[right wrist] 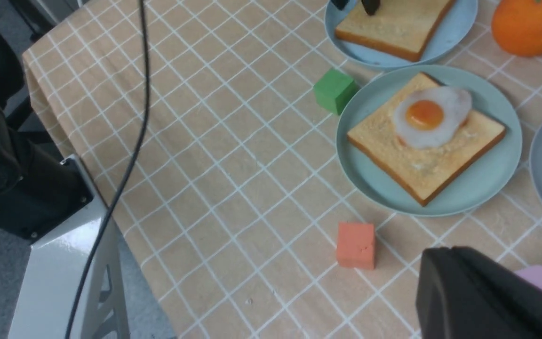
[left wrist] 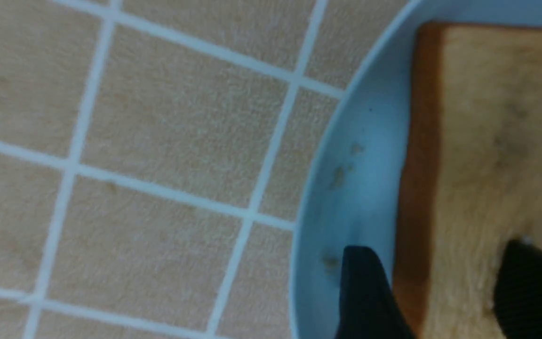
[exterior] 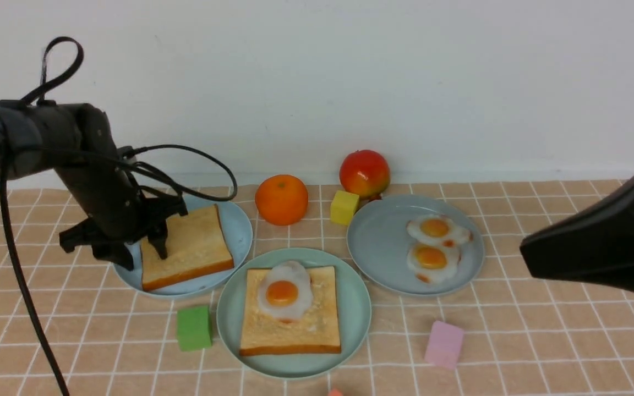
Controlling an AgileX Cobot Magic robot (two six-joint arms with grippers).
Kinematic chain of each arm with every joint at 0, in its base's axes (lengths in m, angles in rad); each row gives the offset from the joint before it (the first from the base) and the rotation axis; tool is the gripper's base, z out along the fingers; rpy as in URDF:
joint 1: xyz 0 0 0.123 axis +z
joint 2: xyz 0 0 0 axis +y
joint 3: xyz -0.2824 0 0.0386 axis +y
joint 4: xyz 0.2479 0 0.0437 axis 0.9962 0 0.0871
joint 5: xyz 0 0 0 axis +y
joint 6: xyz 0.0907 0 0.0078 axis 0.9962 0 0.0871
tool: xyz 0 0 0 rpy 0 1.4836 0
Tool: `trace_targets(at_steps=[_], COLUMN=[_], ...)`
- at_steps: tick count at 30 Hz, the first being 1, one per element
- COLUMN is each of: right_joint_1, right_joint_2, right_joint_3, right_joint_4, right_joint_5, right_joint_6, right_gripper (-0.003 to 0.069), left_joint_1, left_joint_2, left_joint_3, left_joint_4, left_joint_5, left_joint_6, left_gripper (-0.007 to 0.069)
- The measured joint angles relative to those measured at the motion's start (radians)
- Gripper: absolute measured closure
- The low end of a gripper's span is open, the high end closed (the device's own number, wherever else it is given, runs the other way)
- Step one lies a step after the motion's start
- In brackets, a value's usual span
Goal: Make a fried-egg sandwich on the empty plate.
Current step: Use the left arm to grab a slice of bread, then use the left arm to place a slice of bread on the fried egg in the middle
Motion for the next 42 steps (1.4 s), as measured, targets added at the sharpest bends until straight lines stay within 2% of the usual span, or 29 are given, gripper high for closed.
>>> trace_targets(at_steps=[3,6,8,12,16,17,18,23,27,31,39,42], right_joint_1=[0.0,0.0,0.0,0.0,0.0,0.0,0.0,0.0,0.0,0.0,0.0,0.0], right_joint_2=[-0.001,-0.001,-0.001,-0.001,-0.002,-0.002,-0.002,-0.002,-0.002,-0.002,-0.002,-0.002], right_joint_3=[0.0,0.0,0.0,0.0,0.0,0.0,0.0,0.0,0.0,0.0,0.0,0.0], right_joint_4=[0.004,0.004,0.006,0.009,0.011,0.014,0.014,0.031,0.033,0.033,0.033,0.033], right_joint_5=[0.008,0.016,0.025,0.037,0.038,0.039,0.039,0.039,0.042,0.047,0.054,0.054], right_joint_6=[0.0,0.0,0.0,0.007,0.008,0.008,0.008,0.008,0.008,0.008,0.008,0.009], right_gripper=[0.0662,0.0659,0.0658,0.0655,0.0651,0.065,0.0649,0.0644,0.064,0.0634,0.0627,0.0623], left_joint_1=[0.0,0.007,0.008,0.008,0.001,-0.021,-0.021,-0.154,-0.213,-0.22,-0.22,-0.22], left_joint_2=[0.003,-0.007,-0.024,-0.109,-0.218,-0.27,-0.276,-0.341,-0.323,-0.289,-0.203,-0.197], left_joint_3=[-0.005,-0.005,-0.002,0.004,0.012,0.03,0.033,0.141,0.222,0.253,0.257,0.257], left_joint_4=[-0.029,-0.033,-0.026,-0.013,-0.066,-0.125,-0.125,-0.365,-0.43,-0.439,-0.438,-0.424], left_joint_5=[-0.001,0.012,0.028,0.057,0.065,0.061,0.062,0.028,-0.05,-0.101,-0.075,-0.073], left_joint_6=[0.024,0.027,0.027,0.034,0.074,0.137,0.145,0.367,0.432,0.433,0.381,0.355], left_gripper=[0.0391,0.0553,0.0614,0.0622,0.0622,0.0622,0.0622,0.0622,0.0622,0.0622,0.0617,0.0581])
